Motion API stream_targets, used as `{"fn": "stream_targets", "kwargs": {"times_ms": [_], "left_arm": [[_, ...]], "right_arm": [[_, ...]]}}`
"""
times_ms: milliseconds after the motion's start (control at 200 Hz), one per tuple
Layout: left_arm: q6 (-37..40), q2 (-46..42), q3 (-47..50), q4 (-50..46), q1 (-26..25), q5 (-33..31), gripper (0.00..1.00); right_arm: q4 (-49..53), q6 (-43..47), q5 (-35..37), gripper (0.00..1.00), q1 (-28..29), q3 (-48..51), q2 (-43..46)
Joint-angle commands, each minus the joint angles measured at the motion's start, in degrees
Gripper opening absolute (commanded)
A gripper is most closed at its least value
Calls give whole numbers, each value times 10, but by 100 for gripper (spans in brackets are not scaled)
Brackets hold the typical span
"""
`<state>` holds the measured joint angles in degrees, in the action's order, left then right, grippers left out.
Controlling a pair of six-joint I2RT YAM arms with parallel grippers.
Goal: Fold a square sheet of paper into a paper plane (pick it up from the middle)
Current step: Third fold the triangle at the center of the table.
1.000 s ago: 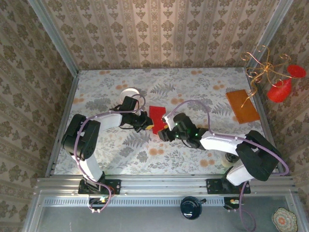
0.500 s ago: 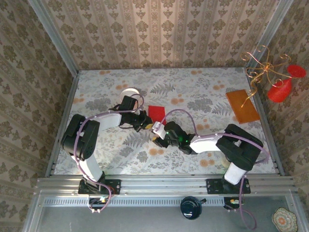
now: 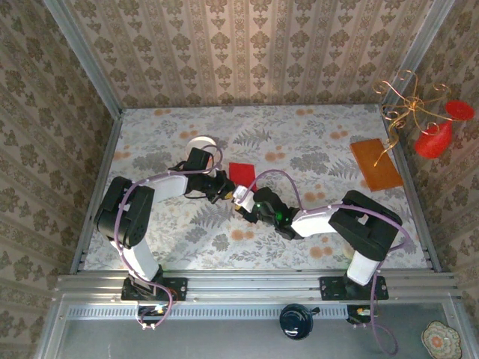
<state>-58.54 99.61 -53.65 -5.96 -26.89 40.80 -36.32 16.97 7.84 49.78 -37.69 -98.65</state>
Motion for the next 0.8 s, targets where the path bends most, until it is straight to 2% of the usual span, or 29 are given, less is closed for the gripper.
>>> {"fn": "stream_targets", "kwargs": {"times_ms": [0,140,255,315,410,510,610,790], "left_arm": [[-8,-13,-1,0,4,11,0],[-15,-17,2,8,3,17,0],[-11,-26,6,-2,5,13,2],[-3,-32,8,-12,4,8,7],[19,-46,14,-42,40,-6,17],[47,-74,21,-72,75,-24,26],[78,-100,16,-97,96,-35,29],[106,-99,-13,-90,76,-53,29]], "right_arm": [[-23,14,10,33,6,10,16],[-25,16,2,17,8,7,9],[-23,14,1,9,9,6,8],[-15,9,-5,7,9,5,13],[15,-6,-16,1,9,2,20],[43,-34,-36,0,9,4,30],[82,-74,-64,0,7,6,44],[129,-157,-126,0,-4,8,62]]}}
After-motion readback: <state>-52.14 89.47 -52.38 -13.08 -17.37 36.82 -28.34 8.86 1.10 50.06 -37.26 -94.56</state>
